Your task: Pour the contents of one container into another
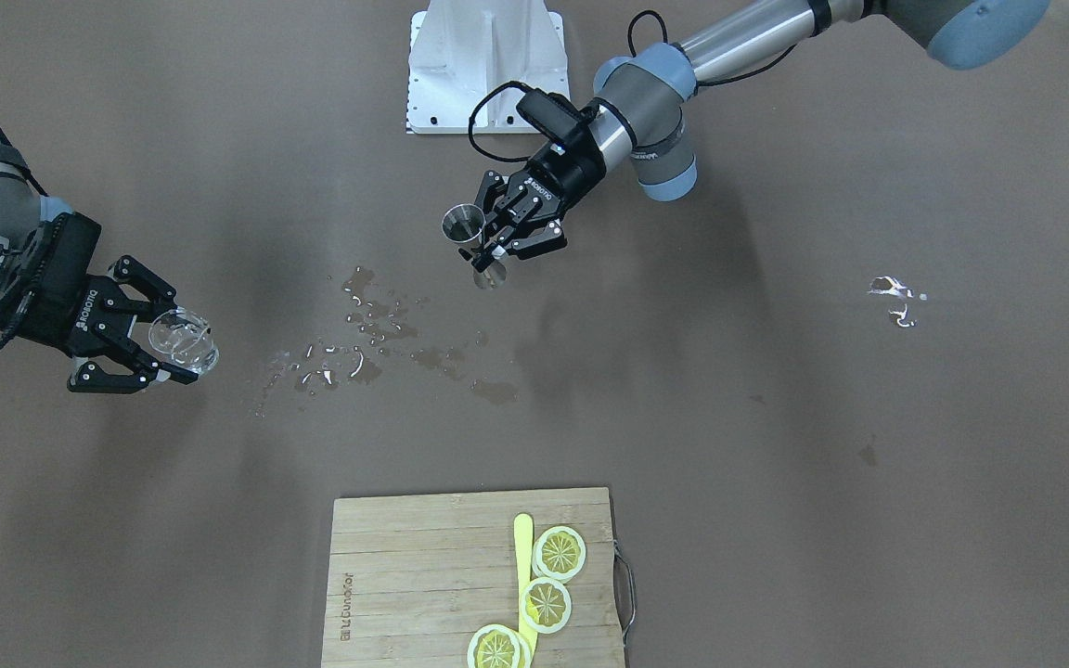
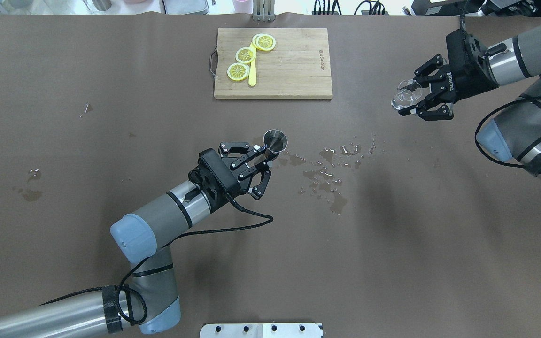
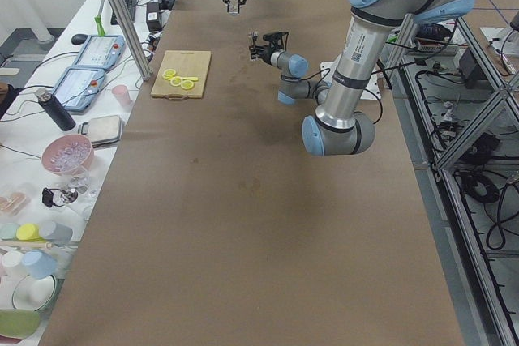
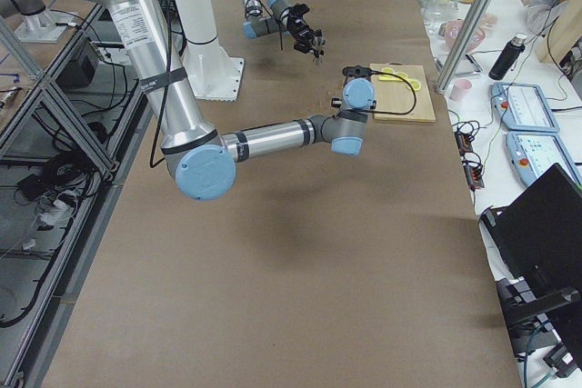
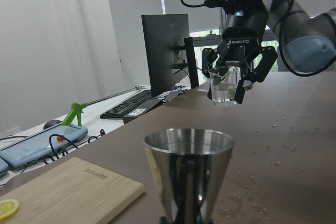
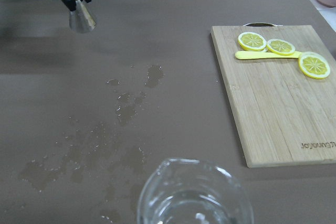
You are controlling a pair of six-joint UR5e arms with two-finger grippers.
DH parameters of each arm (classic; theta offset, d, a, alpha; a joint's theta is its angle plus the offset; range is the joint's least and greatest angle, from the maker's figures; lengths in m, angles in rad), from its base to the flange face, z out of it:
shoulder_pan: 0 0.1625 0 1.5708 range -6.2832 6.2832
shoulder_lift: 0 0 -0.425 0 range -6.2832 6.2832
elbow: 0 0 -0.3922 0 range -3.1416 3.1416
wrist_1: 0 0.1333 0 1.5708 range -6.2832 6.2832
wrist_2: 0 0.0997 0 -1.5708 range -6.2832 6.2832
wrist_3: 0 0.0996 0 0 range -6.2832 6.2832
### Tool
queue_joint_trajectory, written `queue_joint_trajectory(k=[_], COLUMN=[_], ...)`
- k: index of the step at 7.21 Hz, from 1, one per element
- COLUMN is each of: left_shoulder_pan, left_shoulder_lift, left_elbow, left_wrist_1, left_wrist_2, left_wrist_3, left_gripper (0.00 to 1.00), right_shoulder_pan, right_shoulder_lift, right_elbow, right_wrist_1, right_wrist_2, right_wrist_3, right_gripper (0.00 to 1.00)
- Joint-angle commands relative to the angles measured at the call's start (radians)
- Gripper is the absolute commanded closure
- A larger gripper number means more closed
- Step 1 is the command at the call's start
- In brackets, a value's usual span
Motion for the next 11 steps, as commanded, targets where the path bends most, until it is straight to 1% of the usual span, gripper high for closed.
queue_joint_trajectory(k=[1, 2, 3, 5, 6, 7, 8, 11], left_shoulder_pan=[0.000, -0.002, -0.002, -0.003, -0.005, -0.005, -0.017, -0.023], left_shoulder_lift=[0.000, 0.000, 0.000, -0.001, -0.001, -0.001, 0.000, -0.001], left_elbow=[0.001, 0.001, 0.002, 0.005, 0.007, 0.007, 0.008, 0.019], left_wrist_1=[0.000, 0.000, 0.000, 0.000, 0.000, 0.002, 0.002, 0.002], left_wrist_2=[0.002, 0.004, 0.006, 0.006, 0.006, 0.006, 0.006, 0.006], left_wrist_3=[0.002, 0.005, 0.014, 0.014, 0.014, 0.014, 0.014, 0.014], left_gripper=[1.00, 1.00, 1.00, 1.00, 1.00, 1.00, 1.00, 1.00], right_shoulder_pan=[-0.046, -0.083, -0.123, -0.191, -0.211, -0.209, -0.209, -0.209], right_shoulder_lift=[-0.017, -0.017, -0.017, -0.012, -0.003, -0.001, 0.023, 0.028], right_elbow=[0.196, 0.269, 0.324, 0.416, 0.444, 0.441, 0.434, 0.426], right_wrist_1=[-0.266, -0.377, -0.457, -0.592, -0.640, -0.637, -0.646, -0.649], right_wrist_2=[-0.129, -0.192, -0.259, -0.362, -0.391, -0.373, -0.331, -0.323], right_wrist_3=[-0.064, -0.101, -0.123, -0.140, -0.134, -0.120, -0.106, -0.104], right_gripper=[1.00, 1.00, 1.00, 1.00, 1.00, 1.00, 1.00, 1.00])
